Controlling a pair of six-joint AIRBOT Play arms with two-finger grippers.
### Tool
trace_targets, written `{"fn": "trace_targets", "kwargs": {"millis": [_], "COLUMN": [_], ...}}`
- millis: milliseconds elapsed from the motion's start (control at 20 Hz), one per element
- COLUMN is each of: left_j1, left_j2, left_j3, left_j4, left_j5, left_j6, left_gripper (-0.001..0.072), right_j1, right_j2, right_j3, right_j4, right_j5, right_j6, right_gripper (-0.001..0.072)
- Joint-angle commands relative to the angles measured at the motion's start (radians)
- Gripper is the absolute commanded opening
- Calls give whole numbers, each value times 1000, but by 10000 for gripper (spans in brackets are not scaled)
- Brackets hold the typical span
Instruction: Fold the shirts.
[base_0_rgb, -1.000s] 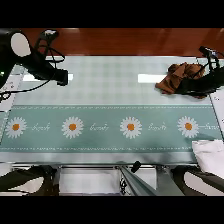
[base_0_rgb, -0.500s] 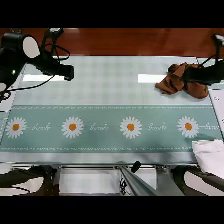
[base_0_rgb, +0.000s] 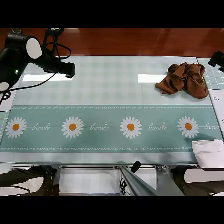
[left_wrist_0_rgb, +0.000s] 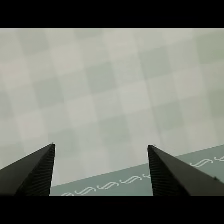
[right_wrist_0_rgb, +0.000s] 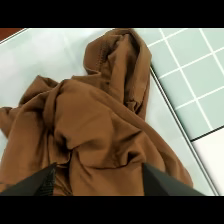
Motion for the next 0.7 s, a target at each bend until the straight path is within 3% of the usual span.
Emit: {"fn": "trace_targets", "kwargs": {"millis": [0,200,450,500,550,600,650], "left_j1": [0,0,0,0,0,0,0], "left_j2": [0,0,0,0,0,1,2], "left_j3": [1,1,1,1,1,2,5], "left_j4": [0,0,-27,-30,-30,-30,-30], "left_j5": [-19,-61,-70,-71,-71,-71,-80], "left_j6": [-1,-1,-2,-1,-1,-1,-1], "left_gripper": [709,709,709,708,708,709,709], "right_j1": [-20,-16,42,56,65,71,74], "right_j2": [-148,-252,-327,-328,-324,-313,-291], "right_j3": [87,87,87,87,89,90,90], "right_j4": [53,109,109,102,99,99,101], "right_j5": [48,134,232,230,233,235,228], "right_j6": [5,2,-98,-105,-119,-122,-132], "right_gripper": [615,615,591,481,164,34,34]}}
